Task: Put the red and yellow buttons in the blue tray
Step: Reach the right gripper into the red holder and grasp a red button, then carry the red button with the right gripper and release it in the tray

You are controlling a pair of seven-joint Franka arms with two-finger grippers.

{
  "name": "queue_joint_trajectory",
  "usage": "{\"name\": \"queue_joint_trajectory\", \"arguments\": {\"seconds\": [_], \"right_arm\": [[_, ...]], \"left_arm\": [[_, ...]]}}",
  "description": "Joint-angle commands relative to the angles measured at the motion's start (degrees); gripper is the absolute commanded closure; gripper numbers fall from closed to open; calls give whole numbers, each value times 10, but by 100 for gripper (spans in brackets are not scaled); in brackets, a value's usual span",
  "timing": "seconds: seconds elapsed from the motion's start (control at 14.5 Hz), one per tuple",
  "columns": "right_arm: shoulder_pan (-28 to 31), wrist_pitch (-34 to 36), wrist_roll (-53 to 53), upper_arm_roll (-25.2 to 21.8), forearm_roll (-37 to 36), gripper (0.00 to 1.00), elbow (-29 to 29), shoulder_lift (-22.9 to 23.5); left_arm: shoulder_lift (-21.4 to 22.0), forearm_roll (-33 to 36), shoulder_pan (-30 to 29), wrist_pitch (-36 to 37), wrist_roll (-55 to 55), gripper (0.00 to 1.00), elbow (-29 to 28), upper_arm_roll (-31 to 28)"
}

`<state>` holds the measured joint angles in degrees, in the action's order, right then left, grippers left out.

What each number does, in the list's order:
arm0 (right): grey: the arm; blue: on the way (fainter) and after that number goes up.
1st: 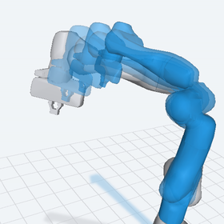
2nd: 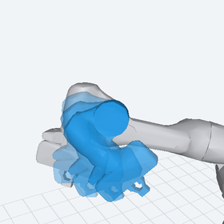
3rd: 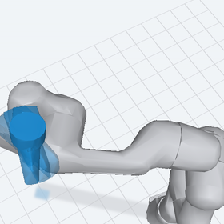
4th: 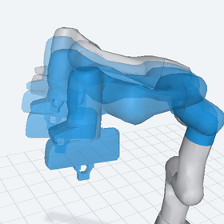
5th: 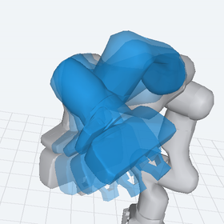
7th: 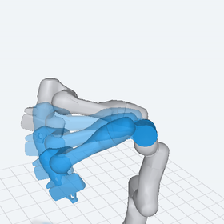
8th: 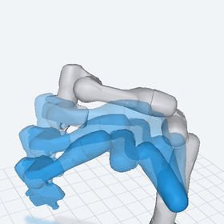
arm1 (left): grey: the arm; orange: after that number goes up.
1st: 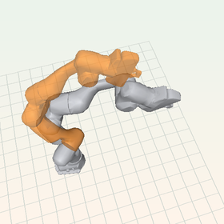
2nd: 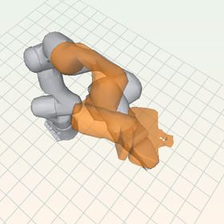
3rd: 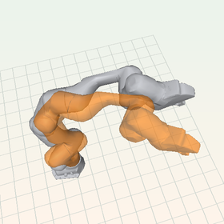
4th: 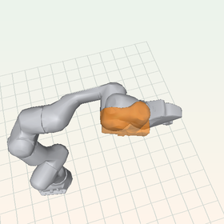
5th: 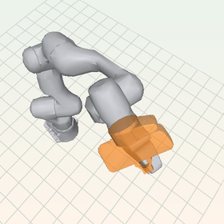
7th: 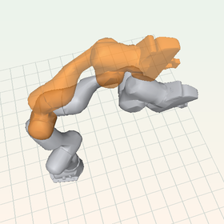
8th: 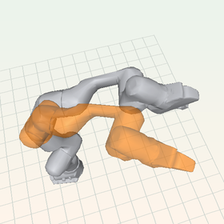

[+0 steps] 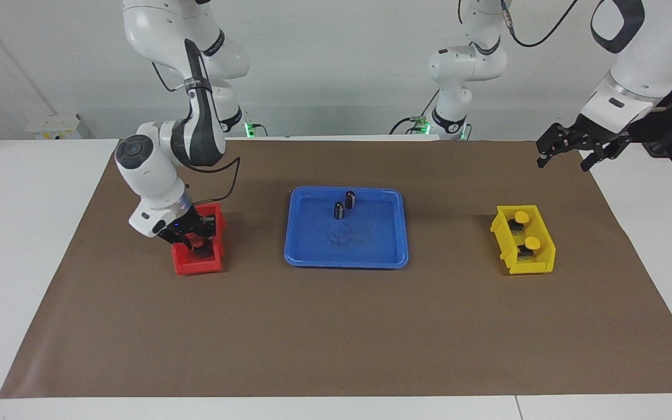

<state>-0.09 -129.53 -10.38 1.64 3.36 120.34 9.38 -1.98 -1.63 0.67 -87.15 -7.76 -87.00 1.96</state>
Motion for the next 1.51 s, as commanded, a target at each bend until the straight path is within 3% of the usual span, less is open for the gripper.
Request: {"name": "queue_joint_trajectory", "arguments": {"seconds": [0.0,0.14,0.28,0.41,0.55,0.69,0.96,1.1,1.44], "right_arm": [[10,1,-13,3,-9,74,17,-17],[12,67,-13,4,-21,78,-34,-10],[6,160,-9,5,-22,78,-132,16],[-19,239,15,7,-20,78,-227,39],[-72,260,95,7,-17,78,-292,67],[-140,234,224,8,-7,80,-304,78],[-285,141,439,7,-16,80,-309,143],[-321,105,475,7,-16,80,-303,167],[-327,62,486,7,-17,76,-263,172]], "left_arm": [[20,-6,-3,-14,2,0,-25,-5],[20,-4,-16,-31,0,0,-31,-5],[25,-4,-22,-97,3,1,-62,-6],[13,-3,-30,-142,3,10,-83,-6],[-4,-2,-38,-203,2,21,-107,-7],[-28,-2,-47,-244,1,32,-121,-7],[-75,-2,-46,-335,2,32,-155,-6],[-87,-2,-45,-356,2,32,-176,-6],[-84,-2,-41,-378,3,32,-228,-6]]}}
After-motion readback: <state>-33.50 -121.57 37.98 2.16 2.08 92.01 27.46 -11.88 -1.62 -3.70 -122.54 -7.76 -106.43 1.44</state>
